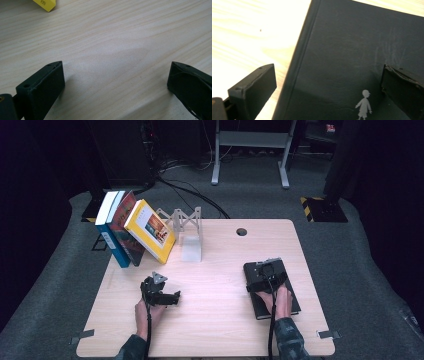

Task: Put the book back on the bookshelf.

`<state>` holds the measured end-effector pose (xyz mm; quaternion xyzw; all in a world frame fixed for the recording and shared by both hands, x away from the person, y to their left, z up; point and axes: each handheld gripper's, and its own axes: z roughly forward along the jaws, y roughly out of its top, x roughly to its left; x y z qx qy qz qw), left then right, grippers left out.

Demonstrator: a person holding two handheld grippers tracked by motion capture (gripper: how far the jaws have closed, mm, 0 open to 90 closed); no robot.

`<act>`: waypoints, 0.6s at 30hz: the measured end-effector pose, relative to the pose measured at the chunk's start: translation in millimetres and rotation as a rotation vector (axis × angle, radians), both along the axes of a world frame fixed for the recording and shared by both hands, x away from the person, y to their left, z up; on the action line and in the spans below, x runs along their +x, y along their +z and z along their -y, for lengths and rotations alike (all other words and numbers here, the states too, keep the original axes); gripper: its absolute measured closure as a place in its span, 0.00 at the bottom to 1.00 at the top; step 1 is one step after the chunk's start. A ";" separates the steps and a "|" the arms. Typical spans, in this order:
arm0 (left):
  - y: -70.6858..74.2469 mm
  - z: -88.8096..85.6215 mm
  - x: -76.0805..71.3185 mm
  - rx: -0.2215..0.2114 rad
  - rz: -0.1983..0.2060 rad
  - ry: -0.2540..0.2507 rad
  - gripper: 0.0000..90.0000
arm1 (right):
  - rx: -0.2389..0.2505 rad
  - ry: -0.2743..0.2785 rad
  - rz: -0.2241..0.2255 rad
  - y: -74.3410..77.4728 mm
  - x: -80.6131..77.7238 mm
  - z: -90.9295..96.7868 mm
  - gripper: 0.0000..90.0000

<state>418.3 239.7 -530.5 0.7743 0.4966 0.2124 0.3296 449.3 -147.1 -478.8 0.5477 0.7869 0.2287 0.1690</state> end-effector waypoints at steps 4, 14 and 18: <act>-0.2 0.2 0.0 0.001 0.003 0.001 0.01 | -0.007 -0.007 0.032 -2.3 1.4 4.1 0.00; -0.7 0.5 0.1 -0.002 0.010 0.005 0.01 | -0.016 -0.092 0.060 -5.0 10.5 14.8 0.00; -0.7 0.5 0.1 -0.001 0.010 0.005 0.01 | -0.013 -0.120 0.063 -5.1 14.7 20.6 0.00</act>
